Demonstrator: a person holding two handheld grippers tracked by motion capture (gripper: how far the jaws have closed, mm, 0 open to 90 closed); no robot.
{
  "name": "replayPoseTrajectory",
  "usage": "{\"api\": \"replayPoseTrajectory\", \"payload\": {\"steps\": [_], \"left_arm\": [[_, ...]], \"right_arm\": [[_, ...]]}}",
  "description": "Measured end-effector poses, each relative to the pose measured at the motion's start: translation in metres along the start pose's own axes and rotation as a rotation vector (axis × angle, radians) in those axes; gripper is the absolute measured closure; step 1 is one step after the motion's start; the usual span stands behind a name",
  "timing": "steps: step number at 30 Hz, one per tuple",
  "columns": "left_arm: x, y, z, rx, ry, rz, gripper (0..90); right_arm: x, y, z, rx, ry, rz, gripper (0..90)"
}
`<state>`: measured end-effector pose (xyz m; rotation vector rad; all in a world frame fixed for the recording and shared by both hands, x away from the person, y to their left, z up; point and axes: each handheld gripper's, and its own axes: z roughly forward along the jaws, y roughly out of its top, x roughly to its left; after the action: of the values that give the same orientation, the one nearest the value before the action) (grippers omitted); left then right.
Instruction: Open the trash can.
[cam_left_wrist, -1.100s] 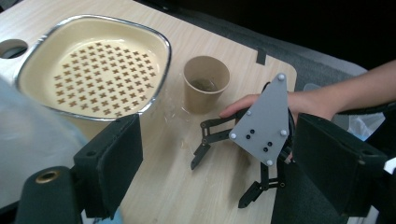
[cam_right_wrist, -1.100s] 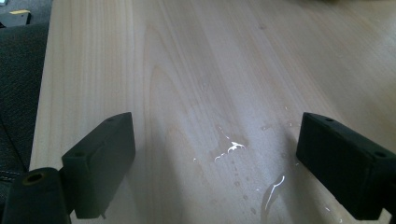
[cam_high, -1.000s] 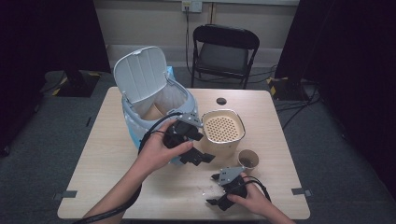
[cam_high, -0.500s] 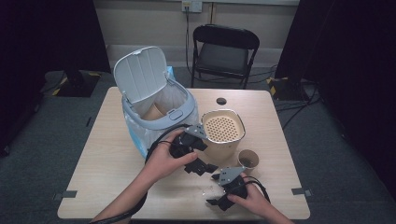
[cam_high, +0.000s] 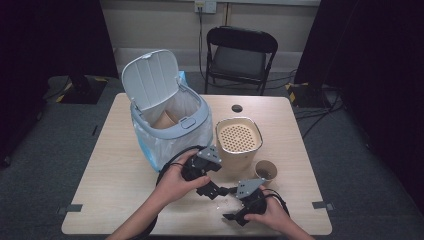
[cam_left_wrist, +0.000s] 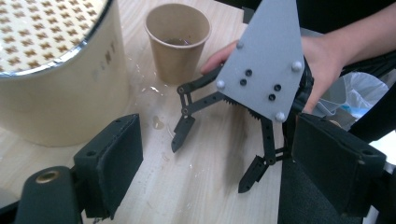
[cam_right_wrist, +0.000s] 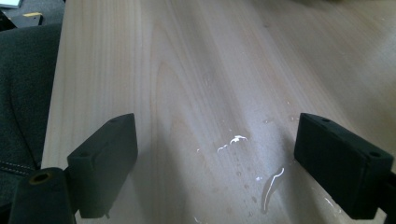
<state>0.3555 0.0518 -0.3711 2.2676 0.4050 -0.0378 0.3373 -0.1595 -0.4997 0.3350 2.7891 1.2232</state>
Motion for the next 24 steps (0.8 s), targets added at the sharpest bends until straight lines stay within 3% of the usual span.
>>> {"api": "replayPoseTrajectory", "payload": {"steps": [8,12,24], "left_arm": [[0.000,-0.017,0.008,-0.005,-0.010,0.001,15.8],[-0.001,-0.028,0.012,0.012,-0.015,0.005,15.9],[-0.002,-0.048,0.028,0.033,-0.034,0.038,15.9]], "right_arm": [[0.002,-0.001,-0.007,0.028,0.015,-0.009,14.1],[0.002,0.000,-0.017,0.016,0.024,-0.022,14.2],[0.004,-0.013,-0.028,0.047,0.040,-0.006,14.3]]}}
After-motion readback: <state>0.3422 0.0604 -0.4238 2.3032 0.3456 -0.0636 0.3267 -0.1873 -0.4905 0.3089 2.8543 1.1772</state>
